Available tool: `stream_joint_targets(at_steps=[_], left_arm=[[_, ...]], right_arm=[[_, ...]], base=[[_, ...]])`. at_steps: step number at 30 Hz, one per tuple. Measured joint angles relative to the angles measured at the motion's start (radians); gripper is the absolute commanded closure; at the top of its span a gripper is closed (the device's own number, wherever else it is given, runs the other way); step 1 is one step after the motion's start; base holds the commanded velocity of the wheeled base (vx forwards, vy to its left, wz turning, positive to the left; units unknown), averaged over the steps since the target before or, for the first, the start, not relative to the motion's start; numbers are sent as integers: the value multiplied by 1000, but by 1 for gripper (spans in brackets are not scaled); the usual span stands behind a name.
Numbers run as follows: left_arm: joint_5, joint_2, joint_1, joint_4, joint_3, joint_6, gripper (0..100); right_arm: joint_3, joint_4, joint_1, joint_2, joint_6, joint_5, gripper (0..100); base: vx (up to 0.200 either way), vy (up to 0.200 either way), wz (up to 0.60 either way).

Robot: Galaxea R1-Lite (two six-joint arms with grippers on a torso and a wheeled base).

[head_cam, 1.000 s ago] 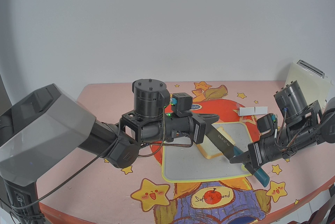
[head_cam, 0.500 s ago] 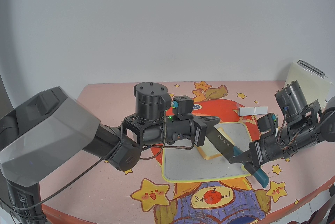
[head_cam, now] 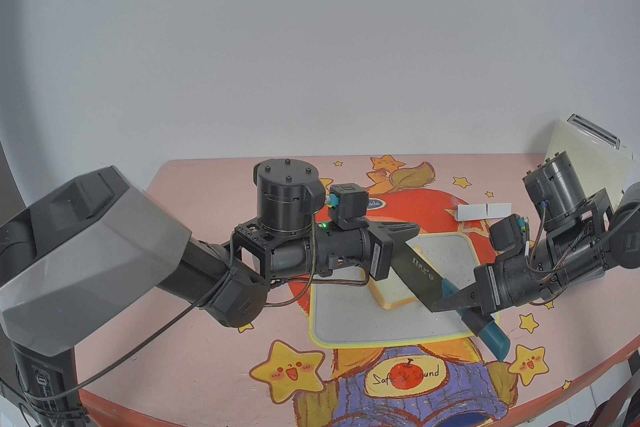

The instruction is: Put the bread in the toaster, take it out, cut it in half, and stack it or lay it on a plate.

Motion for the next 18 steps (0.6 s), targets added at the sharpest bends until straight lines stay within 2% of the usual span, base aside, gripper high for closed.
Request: stream_joint_targets(at_steps=[18], left_arm=[[0, 14, -2, -4, 14, 3, 100]], right_arm=[[-6, 0, -1, 4, 15, 2, 100]], base=[[0, 0, 0]])
